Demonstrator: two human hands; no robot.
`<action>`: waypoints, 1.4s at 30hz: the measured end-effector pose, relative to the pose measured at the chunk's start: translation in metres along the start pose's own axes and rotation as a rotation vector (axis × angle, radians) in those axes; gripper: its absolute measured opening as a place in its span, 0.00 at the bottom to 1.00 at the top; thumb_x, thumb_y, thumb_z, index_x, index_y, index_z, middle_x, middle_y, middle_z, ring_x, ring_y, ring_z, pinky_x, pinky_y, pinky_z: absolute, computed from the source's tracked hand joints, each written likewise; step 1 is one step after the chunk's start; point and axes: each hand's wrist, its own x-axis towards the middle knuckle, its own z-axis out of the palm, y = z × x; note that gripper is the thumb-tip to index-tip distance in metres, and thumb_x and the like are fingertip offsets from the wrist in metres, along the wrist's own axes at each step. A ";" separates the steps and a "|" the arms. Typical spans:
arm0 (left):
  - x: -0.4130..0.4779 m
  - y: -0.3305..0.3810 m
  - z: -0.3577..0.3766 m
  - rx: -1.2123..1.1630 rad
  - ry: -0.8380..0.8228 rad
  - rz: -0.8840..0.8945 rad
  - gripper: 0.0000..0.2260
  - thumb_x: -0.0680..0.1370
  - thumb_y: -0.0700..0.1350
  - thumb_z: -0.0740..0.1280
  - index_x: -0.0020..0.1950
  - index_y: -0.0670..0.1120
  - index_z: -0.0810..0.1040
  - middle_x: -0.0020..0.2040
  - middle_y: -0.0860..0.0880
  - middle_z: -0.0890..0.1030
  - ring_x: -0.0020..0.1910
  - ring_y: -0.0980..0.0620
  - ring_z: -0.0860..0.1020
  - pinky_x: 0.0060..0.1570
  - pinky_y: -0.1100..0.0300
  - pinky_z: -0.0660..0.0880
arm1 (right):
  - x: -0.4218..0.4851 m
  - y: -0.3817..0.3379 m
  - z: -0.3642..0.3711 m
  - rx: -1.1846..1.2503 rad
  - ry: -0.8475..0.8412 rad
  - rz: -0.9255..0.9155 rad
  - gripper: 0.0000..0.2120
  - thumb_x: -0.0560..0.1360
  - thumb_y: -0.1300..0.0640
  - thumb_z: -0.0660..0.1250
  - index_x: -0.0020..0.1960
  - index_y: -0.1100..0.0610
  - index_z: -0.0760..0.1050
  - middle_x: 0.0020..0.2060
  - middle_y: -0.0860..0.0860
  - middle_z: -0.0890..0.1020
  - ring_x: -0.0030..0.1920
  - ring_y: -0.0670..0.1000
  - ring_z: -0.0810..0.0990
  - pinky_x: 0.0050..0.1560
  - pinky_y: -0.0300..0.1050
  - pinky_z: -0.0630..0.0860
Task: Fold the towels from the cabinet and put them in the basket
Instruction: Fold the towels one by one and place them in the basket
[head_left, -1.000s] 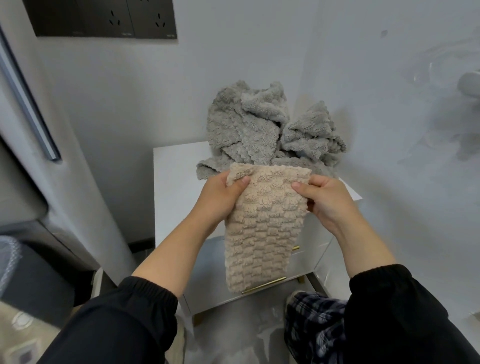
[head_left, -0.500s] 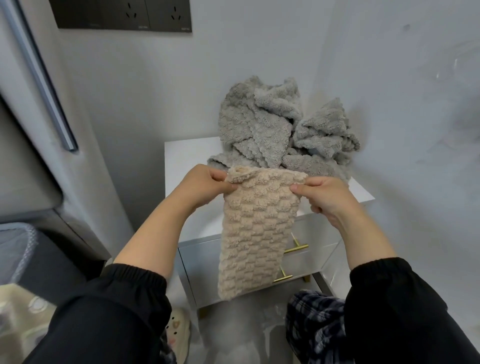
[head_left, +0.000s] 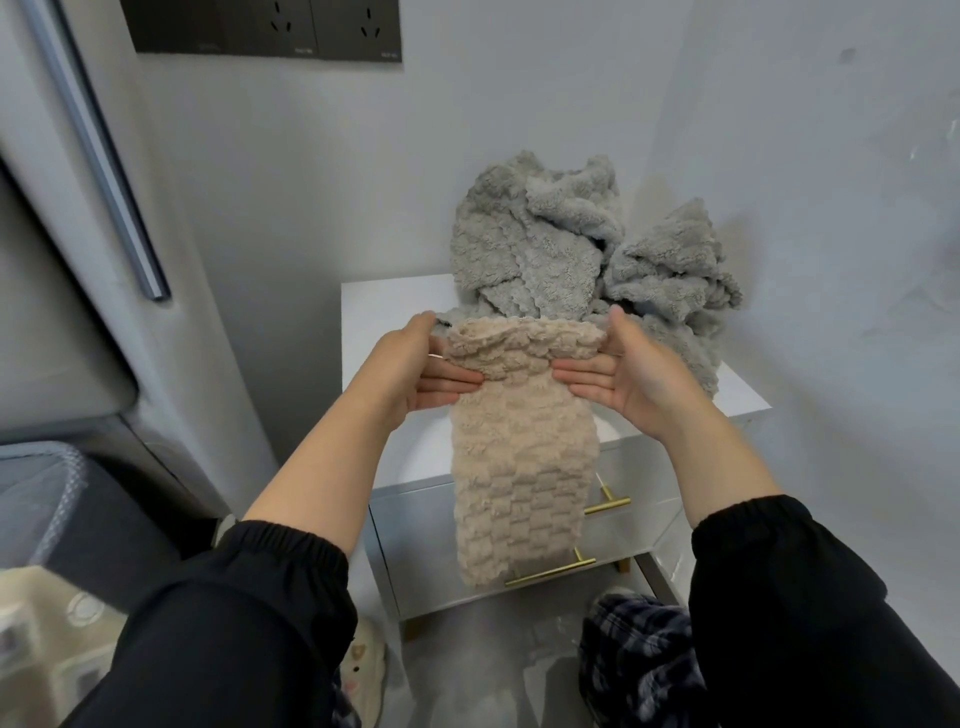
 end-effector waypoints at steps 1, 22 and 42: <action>0.003 -0.001 0.001 0.003 0.013 0.022 0.17 0.82 0.55 0.53 0.41 0.45 0.69 0.40 0.39 0.84 0.44 0.45 0.84 0.51 0.53 0.79 | 0.004 -0.001 0.000 0.003 0.008 -0.014 0.30 0.80 0.41 0.55 0.69 0.65 0.65 0.45 0.62 0.85 0.47 0.55 0.85 0.45 0.44 0.82; 0.024 -0.023 0.001 0.551 0.066 0.192 0.09 0.74 0.29 0.66 0.46 0.43 0.79 0.32 0.46 0.73 0.30 0.52 0.74 0.34 0.61 0.75 | 0.016 0.019 -0.001 -0.376 0.120 -0.013 0.12 0.73 0.74 0.64 0.42 0.59 0.80 0.31 0.52 0.73 0.24 0.44 0.75 0.34 0.40 0.81; 0.026 -0.030 -0.003 0.931 -0.009 0.317 0.23 0.72 0.41 0.72 0.67 0.45 0.74 0.56 0.46 0.77 0.50 0.51 0.74 0.51 0.60 0.69 | 0.031 0.017 0.001 -0.777 0.095 -0.075 0.27 0.69 0.74 0.67 0.65 0.58 0.72 0.47 0.52 0.78 0.45 0.53 0.78 0.41 0.45 0.77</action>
